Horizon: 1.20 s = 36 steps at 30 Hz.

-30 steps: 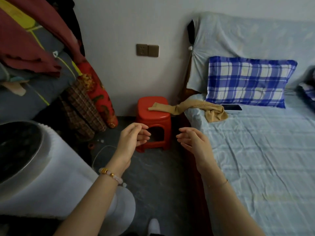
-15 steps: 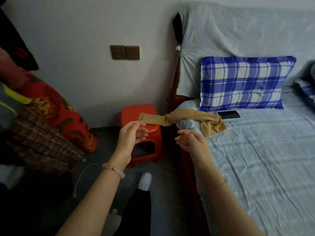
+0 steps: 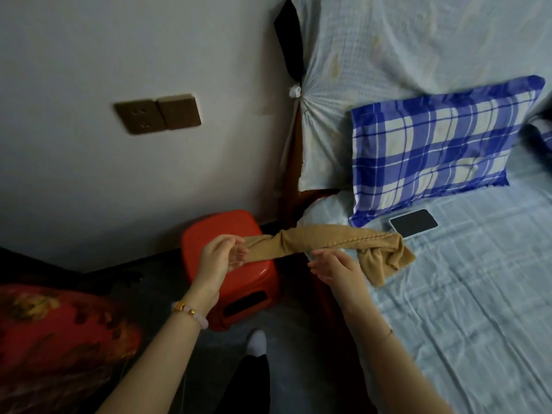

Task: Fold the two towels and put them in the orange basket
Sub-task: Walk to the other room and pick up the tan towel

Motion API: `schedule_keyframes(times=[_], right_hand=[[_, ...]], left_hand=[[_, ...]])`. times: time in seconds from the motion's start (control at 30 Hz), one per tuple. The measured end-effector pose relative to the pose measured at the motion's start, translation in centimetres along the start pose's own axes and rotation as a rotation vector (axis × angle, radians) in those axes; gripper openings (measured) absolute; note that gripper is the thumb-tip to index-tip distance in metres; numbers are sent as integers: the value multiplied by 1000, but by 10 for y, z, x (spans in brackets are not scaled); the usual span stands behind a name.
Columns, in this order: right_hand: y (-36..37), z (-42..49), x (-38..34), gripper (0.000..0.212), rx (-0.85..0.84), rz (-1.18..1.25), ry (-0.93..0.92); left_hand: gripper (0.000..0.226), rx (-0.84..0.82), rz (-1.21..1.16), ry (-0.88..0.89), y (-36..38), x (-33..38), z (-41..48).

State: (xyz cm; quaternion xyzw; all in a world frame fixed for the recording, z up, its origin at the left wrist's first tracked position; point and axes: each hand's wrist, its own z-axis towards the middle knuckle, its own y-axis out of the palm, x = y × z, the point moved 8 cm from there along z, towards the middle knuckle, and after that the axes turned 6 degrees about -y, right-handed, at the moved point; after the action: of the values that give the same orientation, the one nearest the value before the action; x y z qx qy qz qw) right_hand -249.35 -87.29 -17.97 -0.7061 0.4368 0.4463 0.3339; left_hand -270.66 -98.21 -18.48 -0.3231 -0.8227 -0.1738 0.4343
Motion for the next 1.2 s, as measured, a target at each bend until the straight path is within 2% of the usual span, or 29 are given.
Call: schedule_keyframes(times=[0.23, 0.47, 0.53, 0.6, 0.73, 0.83, 1.0, 1.2], right_hand=[[-17, 52, 24, 23, 108, -3, 99], [-36, 104, 47, 25, 177, 2, 177], [-40, 121, 49, 20, 161, -119, 144], [-43, 139, 48, 15, 111, -364, 44], [-44, 170, 40, 27, 85, -781, -268], [-51, 194, 58, 40, 77, -928, -297], [-62, 220, 94, 55, 28, -1110, -197], [-71, 229, 114, 52, 53, -1146, -146]], left_hand=[[26, -67, 90, -121, 41, -15, 65], [25, -151, 188, -317, 86, -53, 102], [25, -159, 206, -373, 97, -63, 113], [23, -158, 240, -395, 110, -70, 125], [12, -202, 346, -371, 144, -82, 145], [32, -256, 347, -411, 171, -96, 159], [60, -301, 257, -483, 203, -113, 178], [79, -336, 485, -361, 212, -134, 205]])
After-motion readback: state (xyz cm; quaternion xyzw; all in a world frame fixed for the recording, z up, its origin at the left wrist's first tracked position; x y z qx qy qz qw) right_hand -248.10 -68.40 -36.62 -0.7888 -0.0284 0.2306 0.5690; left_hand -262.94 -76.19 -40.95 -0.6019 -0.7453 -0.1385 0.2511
